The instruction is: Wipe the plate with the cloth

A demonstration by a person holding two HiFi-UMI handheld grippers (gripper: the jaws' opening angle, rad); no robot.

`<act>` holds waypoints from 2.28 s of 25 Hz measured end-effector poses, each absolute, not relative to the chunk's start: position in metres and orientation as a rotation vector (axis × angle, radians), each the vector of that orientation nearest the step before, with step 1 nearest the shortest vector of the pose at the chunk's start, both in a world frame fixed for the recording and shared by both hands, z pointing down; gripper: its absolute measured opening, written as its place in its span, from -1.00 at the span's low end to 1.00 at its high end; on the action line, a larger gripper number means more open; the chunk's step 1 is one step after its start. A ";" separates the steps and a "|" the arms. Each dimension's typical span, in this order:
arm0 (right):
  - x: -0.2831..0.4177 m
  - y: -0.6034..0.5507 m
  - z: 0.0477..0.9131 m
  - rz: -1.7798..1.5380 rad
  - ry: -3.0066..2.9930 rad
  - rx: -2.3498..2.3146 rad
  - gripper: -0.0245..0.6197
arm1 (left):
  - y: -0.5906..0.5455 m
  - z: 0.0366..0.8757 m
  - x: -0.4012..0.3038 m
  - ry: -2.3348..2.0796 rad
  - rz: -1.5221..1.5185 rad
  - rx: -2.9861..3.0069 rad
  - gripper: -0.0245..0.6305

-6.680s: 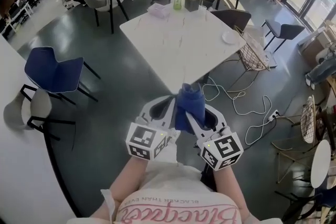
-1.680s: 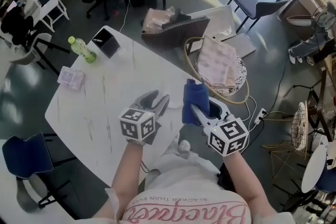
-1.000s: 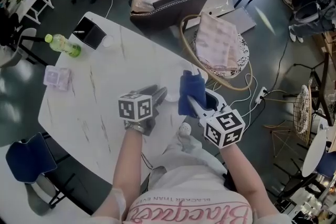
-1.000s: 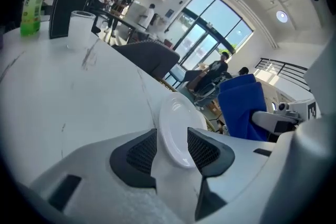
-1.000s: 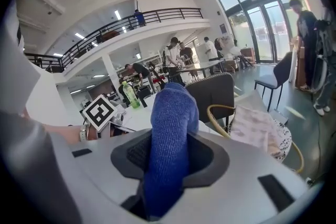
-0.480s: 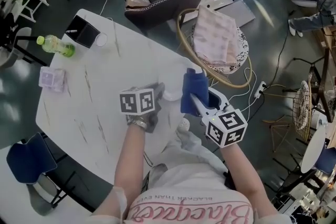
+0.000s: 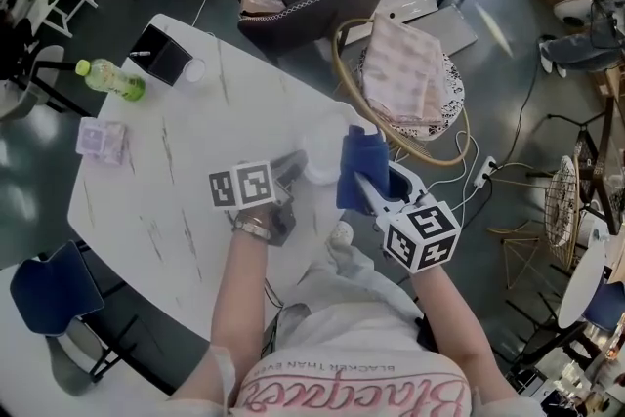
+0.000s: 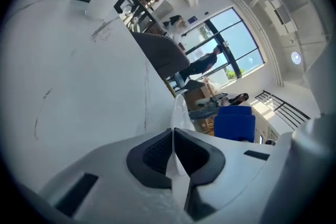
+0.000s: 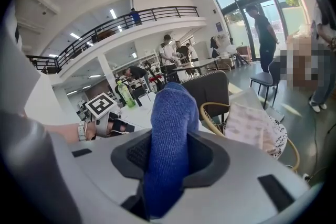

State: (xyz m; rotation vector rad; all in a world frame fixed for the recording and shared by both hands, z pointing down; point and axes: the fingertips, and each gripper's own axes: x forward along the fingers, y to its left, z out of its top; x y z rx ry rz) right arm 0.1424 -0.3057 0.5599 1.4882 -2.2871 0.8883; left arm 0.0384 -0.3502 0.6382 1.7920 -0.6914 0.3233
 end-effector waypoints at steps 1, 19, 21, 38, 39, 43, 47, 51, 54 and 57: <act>0.142 -0.305 0.558 0.885 -2.291 1.489 -0.52 | -0.350 0.635 0.038 -0.694 0.313 1.796 -0.88; 0.145 -0.297 0.502 0.748 -2.373 1.551 -0.52 | -0.325 0.572 0.014 -0.767 0.219 1.910 -0.89; 0.143 -0.295 0.493 0.724 -2.388 1.540 -0.52 | -0.322 0.562 0.013 -0.777 0.199 1.928 -0.89; 0.125 -0.264 0.410 0.518 -2.581 1.496 -0.52 | -0.282 0.459 0.001 -0.850 -0.044 2.147 -0.89; 0.124 -0.262 0.405 0.495 -2.589 1.498 -0.52 | -0.280 0.454 0.000 -0.855 -0.057 2.159 -0.89; 0.120 -0.254 0.385 0.397 -2.619 1.499 -0.52 | -0.270 0.435 -0.003 -0.880 -0.104 2.207 -0.89; 0.116 -0.246 0.364 0.333 -2.674 1.492 -0.52 | -0.259 0.416 -0.005 -0.919 -0.148 2.256 -0.89; 0.108 -0.240 0.345 0.286 -2.736 1.473 -0.52 | -0.252 0.404 -0.008 -0.938 -0.183 2.287 -0.89; 0.097 -0.242 0.330 0.218 -2.773 1.437 -0.52 | -0.247 0.399 -0.007 -0.944 -0.193 2.304 -0.89; 0.082 -0.250 0.315 0.152 -2.805 1.395 -0.52 | -0.245 0.392 -0.002 -0.953 -0.197 2.327 -0.89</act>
